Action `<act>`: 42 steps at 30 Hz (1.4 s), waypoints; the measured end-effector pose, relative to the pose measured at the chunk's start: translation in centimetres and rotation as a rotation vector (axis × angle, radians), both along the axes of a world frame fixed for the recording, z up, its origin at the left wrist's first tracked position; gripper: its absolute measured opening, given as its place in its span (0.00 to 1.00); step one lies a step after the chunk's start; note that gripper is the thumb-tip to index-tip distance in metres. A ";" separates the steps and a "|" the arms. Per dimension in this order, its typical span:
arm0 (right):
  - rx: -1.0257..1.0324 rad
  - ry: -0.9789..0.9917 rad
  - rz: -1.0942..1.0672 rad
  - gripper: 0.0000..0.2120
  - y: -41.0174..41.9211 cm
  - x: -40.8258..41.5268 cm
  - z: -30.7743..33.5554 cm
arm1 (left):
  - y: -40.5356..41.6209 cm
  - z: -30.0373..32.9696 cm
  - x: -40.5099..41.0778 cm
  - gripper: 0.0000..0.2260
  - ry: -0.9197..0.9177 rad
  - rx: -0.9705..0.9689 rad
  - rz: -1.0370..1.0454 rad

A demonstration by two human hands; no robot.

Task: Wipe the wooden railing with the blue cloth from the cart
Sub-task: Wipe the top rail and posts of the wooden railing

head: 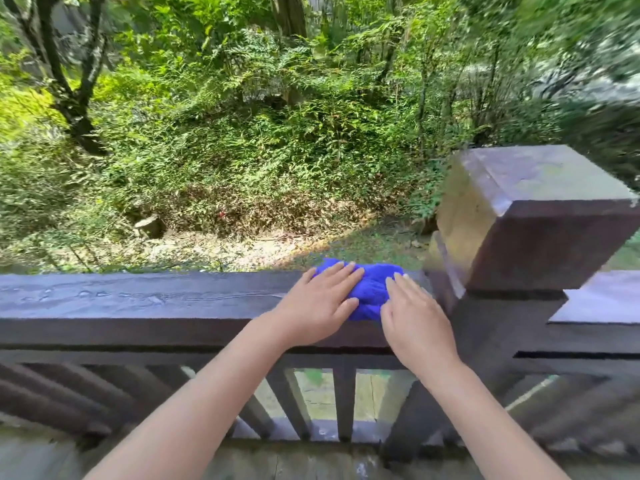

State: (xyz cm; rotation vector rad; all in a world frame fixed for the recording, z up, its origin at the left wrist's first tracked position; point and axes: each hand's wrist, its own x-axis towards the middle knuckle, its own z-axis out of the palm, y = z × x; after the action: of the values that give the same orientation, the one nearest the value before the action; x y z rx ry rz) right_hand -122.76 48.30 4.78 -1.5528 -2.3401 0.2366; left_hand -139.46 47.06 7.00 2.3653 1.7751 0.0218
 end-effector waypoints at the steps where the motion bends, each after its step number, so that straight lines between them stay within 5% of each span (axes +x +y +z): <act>1: -0.023 -0.040 0.008 0.21 0.4 0.1 0.2 | 0.0 0.3 0.0 0.22 0.006 -0.020 -0.004; 7: -0.072 -0.108 0.053 0.17 0.4 0.4 1.1 | -0.5 0.4 0.4 0.19 0.025 0.039 0.004; 16: -0.044 -0.133 -0.059 0.24 0.0 0.6 -1.3 | 1.8 -3.0 5.1 0.19 -0.099 0.247 0.202; 27: -0.088 -0.025 0.155 0.24 0.3 -6.0 -1.0 | -0.9 -3.9 -2.7 0.20 -0.016 0.356 0.353; 30: -0.200 0.351 0.191 0.24 -0.4 -4.9 -0.2 | -1.8 -3.7 -2.8 0.26 0.002 0.386 0.401; 33: -0.320 0.893 0.001 0.22 -0.3 -1.7 1.2 | -0.6 -3.2 1.7 0.27 -0.017 0.324 0.343; 35: -0.371 1.043 -0.100 0.21 0.6 -0.2 1.7 | 0.8 -3.2 5.4 0.28 -0.018 0.275 0.284; 39: -0.393 0.900 -0.158 0.22 2.1 0.4 1.4 | 2.8 -3.0 6.8 0.25 -0.032 0.263 0.244; 42: -0.303 0.485 -0.101 0.24 2.6 0.2 0.1 | 2.1 -3.3 3.5 0.26 -0.051 0.325 0.249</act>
State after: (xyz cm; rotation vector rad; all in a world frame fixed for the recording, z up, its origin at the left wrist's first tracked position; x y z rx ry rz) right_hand -122.60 50.87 4.85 -1.5235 -1.9024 0.8719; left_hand -135.94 49.20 3.73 2.2985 2.1697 0.4308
